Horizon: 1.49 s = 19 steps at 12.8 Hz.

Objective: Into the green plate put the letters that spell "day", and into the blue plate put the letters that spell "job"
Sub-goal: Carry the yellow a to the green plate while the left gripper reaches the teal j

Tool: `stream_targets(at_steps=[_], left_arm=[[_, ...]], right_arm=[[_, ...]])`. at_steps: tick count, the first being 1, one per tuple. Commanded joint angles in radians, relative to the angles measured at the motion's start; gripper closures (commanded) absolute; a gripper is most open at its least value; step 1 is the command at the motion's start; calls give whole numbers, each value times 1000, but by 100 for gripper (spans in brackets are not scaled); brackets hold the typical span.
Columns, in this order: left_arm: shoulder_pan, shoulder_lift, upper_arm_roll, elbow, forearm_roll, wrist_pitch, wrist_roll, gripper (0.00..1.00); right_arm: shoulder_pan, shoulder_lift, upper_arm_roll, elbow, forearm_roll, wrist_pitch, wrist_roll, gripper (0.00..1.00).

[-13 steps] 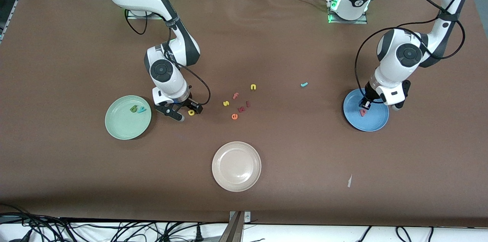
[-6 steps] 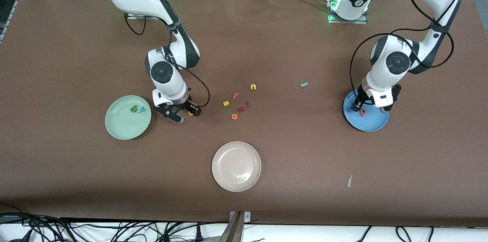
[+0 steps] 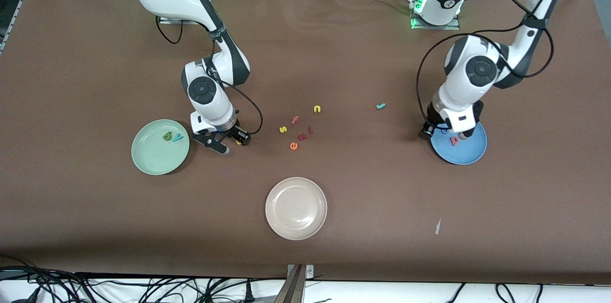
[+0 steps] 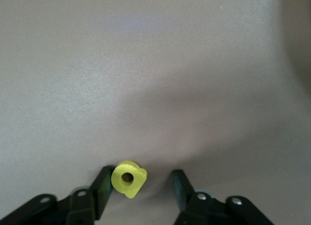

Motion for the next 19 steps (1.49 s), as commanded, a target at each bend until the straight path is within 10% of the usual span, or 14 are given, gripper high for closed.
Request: stream_targets(at_steps=[1,13,19], left_arm=[[-52,-17,7,-37,-30,-11,-111,30],[-184,35,5,-107,-35,76,-567,30],[-198,95,2,-111,-32,152,-632,31]], right_arm=[[17,31,-10,7,8,34,11,51],[15,-4,-12,12,1,22,-32,72],[-188,-168,-9,-14,-3,-202,-388,72]])
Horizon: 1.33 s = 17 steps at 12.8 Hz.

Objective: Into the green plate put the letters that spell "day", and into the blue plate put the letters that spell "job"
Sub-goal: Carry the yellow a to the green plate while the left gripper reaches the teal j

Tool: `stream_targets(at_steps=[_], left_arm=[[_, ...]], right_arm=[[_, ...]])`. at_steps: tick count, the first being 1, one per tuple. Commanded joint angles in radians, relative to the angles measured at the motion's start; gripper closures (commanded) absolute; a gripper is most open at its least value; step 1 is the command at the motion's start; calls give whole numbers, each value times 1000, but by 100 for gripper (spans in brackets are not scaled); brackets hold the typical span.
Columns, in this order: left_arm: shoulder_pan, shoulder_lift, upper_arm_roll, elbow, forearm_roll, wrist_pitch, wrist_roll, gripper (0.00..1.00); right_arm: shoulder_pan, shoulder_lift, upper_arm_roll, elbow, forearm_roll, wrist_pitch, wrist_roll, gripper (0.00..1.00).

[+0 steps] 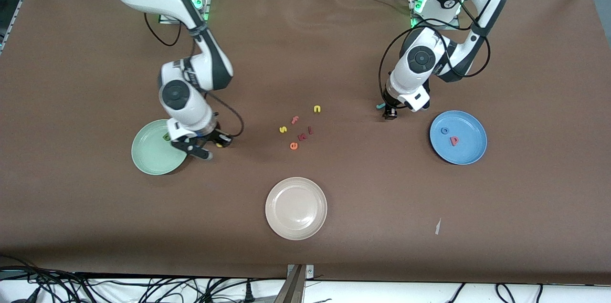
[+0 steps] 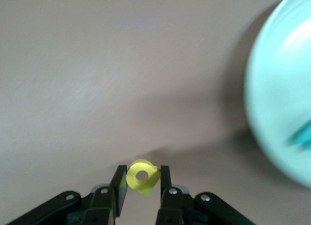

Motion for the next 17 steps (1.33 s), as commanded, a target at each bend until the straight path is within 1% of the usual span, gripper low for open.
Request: stream_targets(at_steps=[1,3,5,6,7,8,10,12,13,15,16,17], left_arm=[[-16,7,3,-2,-24,17,-39,33],[-36,21,3,0,-24,19,-43,36],[-36,31,3,0,-20,19,-56,42],[-37,31,3,0,-20,19,-59,44],[-37,31,3,-2,-17,19,-59,45],[-37,33,3,-2,-15,19,-59,48],[-39,39,3,-2,-15,19,-59,53],[-39,39,3,-2,-3,19,-57,65],[-39,42,3,-2,8,19,-57,69],[-39,41,3,-2,9,19,-57,85],[-39,40,3,-2,9,19,-57,92],[-37,40,3,-2,9,19,-57,98]], right_arm=[[-120,-87,16,-43,-2,-68,-201,72],[-194,-113,17,-69,-2,-73,-367,71],[-255,-116,17,-104,0,-61,-473,70],[-272,-107,18,-107,1,-50,-501,63],[-279,-95,17,-106,1,-32,-508,46],[-279,-89,17,-107,4,-19,-507,26],[-277,-87,18,-106,7,-19,-498,23],[-277,-92,23,-100,7,-25,-492,23],[-277,-101,26,-96,7,-28,-493,22],[-277,-124,42,-84,6,-45,-486,21],[-277,-131,46,-66,6,-77,-486,18],[-277,-142,49,-37,4,-132,-484,17]])
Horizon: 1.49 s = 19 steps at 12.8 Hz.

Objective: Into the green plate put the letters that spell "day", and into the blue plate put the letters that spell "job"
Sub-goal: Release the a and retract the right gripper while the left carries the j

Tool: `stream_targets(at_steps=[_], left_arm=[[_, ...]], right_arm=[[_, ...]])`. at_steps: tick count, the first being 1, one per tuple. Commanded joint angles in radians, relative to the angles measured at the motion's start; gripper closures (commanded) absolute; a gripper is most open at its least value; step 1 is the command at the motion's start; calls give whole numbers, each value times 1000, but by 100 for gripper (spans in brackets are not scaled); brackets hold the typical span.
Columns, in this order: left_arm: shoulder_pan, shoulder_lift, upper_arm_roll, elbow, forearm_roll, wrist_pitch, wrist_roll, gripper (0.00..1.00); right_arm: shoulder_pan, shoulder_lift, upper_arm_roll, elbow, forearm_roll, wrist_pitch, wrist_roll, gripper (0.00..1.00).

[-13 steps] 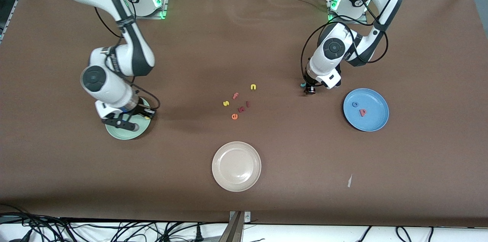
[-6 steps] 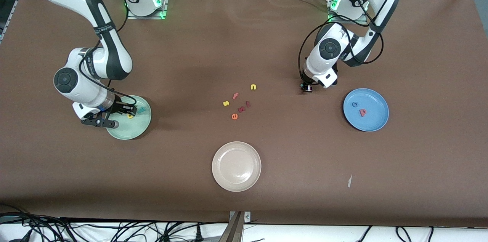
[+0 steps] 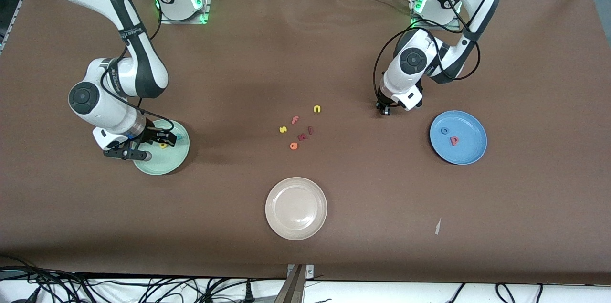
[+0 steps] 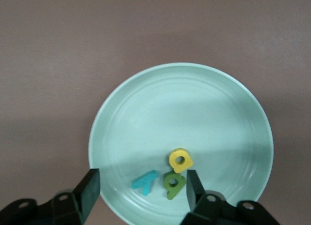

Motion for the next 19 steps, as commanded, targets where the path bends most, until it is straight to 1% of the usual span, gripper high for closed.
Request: stream_targets(at_steps=[1,3,5,6,8,9,10,12,13,14,15,16,19], left_arm=[[-9,7,4,-3,9,4,-9,99],[2,-6,5,-3,9,4,-8,100],[28,-43,5,-3,9,-2,4,100],[48,-66,7,-1,9,-2,12,100],[84,-117,16,2,9,-3,58,99],[103,-132,21,4,9,-3,81,99],[121,-140,22,8,9,-5,127,99],[163,-147,30,20,9,-17,200,99],[186,-155,51,24,9,-29,260,99],[204,-157,77,24,9,-42,332,99],[233,-154,91,24,9,-45,398,99],[271,-149,91,24,9,-45,455,99],[335,-138,102,21,10,-46,567,99]], right_arm=[[-7,-64,22,61,4,-155,4,15],[-7,-141,37,112,-6,-319,12,14],[-7,-210,41,131,-51,-408,11,14],[-8,-228,44,163,-64,-469,9,9],[-8,-251,44,239,-74,-590,1,8],[-8,-264,44,262,-86,-632,-2,6],[-8,-289,45,266,-110,-654,-5,1],[-15,-331,51,282,-127,-701,-15,1],[-22,-342,51,305,-127,-736,-25,1],[-60,-343,74,337,-127,-772,-51,0],[-140,-340,134,373,-123,-805,-95,0],[-192,-339,189,387,-121,-816,-106,0],[-194,-340,194,387,-121,-817,-106,0]])
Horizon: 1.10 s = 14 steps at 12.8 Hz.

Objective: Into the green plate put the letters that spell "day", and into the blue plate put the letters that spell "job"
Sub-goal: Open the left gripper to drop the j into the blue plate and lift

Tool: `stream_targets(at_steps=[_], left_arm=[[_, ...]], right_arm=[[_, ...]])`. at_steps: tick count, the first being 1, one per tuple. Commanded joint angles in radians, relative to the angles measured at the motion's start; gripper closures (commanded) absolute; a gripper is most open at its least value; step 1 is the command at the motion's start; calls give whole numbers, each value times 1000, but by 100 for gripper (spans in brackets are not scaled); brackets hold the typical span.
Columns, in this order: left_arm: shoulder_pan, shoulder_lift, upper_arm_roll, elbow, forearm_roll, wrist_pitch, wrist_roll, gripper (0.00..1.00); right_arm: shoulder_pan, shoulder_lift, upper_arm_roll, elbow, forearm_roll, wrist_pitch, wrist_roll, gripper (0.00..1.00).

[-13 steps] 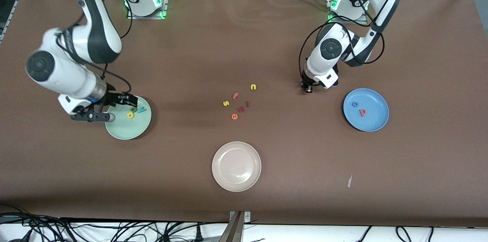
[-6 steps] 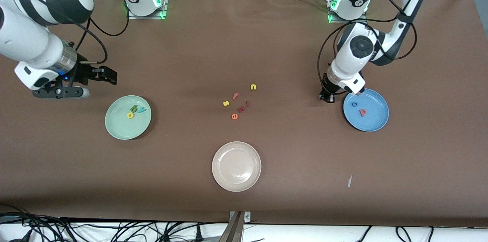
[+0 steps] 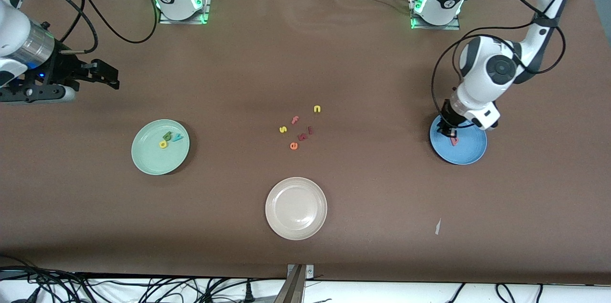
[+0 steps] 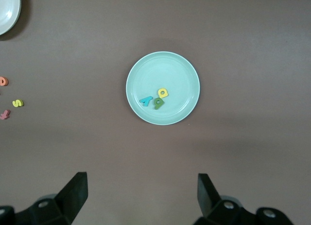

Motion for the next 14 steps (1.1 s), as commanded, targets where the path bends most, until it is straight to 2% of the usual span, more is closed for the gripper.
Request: stream_targets(at_steps=[1,5,6,7,8,9,10,12,13,14], left_arm=[[43,3,-1,-1,10,-15,84,99],[115,43,0,0,137,-15,101,99],[115,51,0,0,140,-15,101,94],[116,58,2,0,140,-15,103,86],[118,60,3,0,140,-13,104,71],[116,54,8,0,140,-13,119,35],[116,42,8,2,139,-13,121,16],[106,-1,8,5,130,-15,121,10],[103,-41,8,6,126,-15,124,0],[89,-79,8,11,126,-15,121,0]], right_arm=[[-18,2,26,18,-6,-24,-16,0],[-20,3,30,59,-4,-85,-11,0],[-18,6,30,79,-3,-105,-11,0],[-18,11,30,102,-3,-123,-11,0],[-18,13,30,103,-4,-128,-11,0],[-18,13,29,105,-9,-128,-11,0],[-20,14,29,103,-12,-128,-11,0],[-21,17,26,105,-16,-128,-11,0],[-24,17,24,103,-17,-126,-14,0],[-24,17,23,105,-17,-128,-16,0]])
